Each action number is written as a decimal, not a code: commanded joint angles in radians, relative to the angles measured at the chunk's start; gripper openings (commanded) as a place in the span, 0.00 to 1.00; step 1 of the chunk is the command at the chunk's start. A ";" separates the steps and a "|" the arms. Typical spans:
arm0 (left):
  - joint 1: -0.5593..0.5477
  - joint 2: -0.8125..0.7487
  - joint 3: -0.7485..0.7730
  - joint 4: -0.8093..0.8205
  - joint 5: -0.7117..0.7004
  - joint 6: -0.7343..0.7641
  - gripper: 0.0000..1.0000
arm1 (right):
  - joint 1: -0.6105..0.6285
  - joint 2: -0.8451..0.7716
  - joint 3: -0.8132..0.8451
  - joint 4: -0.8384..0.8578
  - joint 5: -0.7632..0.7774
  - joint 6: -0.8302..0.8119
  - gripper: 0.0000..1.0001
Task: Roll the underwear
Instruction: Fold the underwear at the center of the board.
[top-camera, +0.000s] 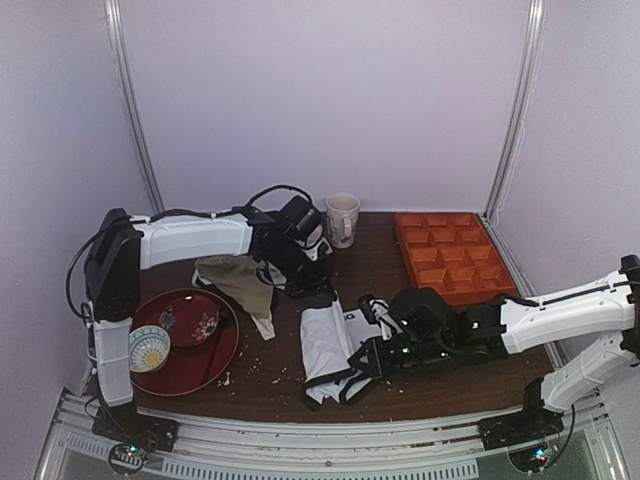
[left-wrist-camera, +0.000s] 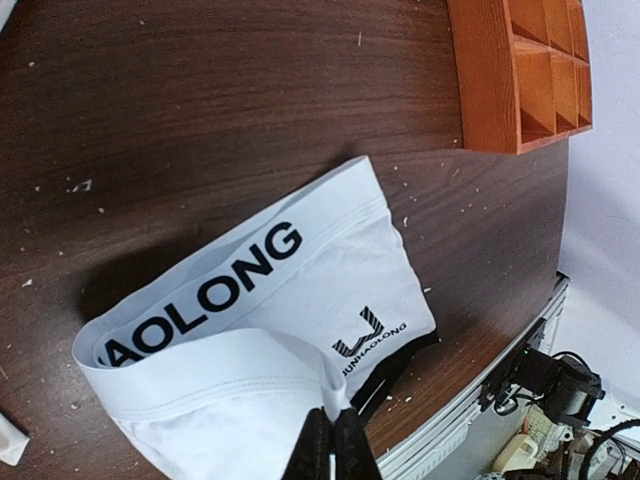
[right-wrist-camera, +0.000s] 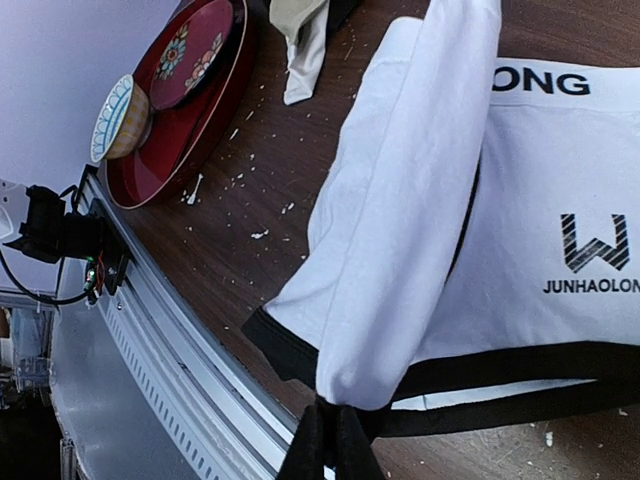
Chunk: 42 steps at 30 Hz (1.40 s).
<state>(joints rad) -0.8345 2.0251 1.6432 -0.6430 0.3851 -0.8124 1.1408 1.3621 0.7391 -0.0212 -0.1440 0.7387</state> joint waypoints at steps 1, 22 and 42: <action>-0.022 0.055 0.068 0.058 -0.004 -0.030 0.00 | -0.013 -0.063 -0.038 -0.056 0.077 0.042 0.00; -0.051 0.211 0.202 0.086 -0.074 -0.081 0.00 | -0.147 -0.091 -0.174 -0.058 0.066 0.020 0.00; -0.052 0.309 0.313 0.092 -0.064 -0.074 0.00 | -0.217 -0.043 -0.192 -0.043 0.037 -0.007 0.00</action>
<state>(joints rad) -0.8852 2.3127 1.9228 -0.5831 0.3290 -0.8871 0.9314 1.2991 0.5598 -0.0563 -0.0978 0.7517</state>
